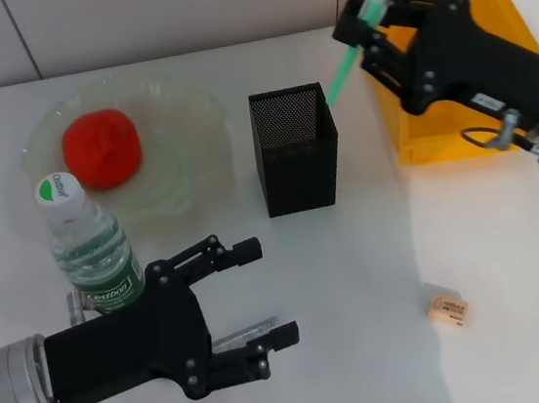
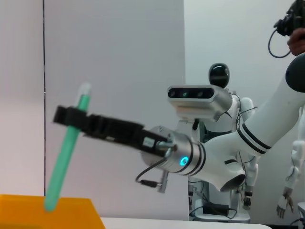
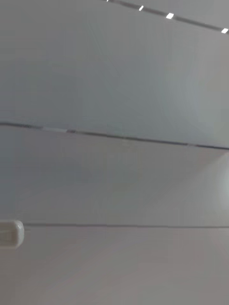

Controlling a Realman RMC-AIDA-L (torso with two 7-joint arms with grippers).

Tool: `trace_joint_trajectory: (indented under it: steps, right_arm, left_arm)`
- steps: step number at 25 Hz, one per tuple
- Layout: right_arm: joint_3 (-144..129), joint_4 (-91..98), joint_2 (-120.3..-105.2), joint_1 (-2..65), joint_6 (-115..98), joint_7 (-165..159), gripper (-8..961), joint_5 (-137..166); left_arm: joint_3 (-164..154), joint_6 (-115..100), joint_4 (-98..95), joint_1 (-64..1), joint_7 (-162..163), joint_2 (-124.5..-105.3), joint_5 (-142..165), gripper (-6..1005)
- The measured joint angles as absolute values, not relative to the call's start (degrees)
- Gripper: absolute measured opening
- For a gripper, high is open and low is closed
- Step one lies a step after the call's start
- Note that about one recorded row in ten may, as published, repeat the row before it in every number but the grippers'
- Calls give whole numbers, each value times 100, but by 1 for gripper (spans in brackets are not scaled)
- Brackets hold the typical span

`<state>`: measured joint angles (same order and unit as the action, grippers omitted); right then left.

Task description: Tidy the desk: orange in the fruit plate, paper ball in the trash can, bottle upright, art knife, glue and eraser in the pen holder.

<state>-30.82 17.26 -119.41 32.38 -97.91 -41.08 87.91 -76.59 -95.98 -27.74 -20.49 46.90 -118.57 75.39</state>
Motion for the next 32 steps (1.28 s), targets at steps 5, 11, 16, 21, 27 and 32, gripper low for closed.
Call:
trace_joint_trajectory:
  steps: [5,11,16,21,27,32]
  right_arm:
    - [-3132,1348,-11946,3495,-9046,-3845,220,8747]
    - [-3228,1176,-11946,3693,-8510,-3881,229,8806]
    - [-3329,1040,-11949,3761,-8268,-3898,236,8800]
    - [-3381,968,-11949,3762,-8118,-3911,243,8803]
    - [-3383,904,-11956,3724,-7980,-4033,251,8808]
    - [-3383,876,-11956,3660,-8016,-4043,326,8801]
  left_arm:
    - [-7656,-9605,-2665,-2050,4631,-11856,7532,825]
    - [-7664,-9608,-2614,-2087,4668,-11856,7527,824]
    - [-7664,-9611,-2602,-2090,4678,-11856,7523,824]
    - [-7686,-9634,-2597,-2059,4677,-11856,7523,824]
    - [-7660,-9675,-2543,-2049,4668,-11856,7526,823]
    - [-7656,-9754,-2534,-2043,4635,-11856,7541,823]
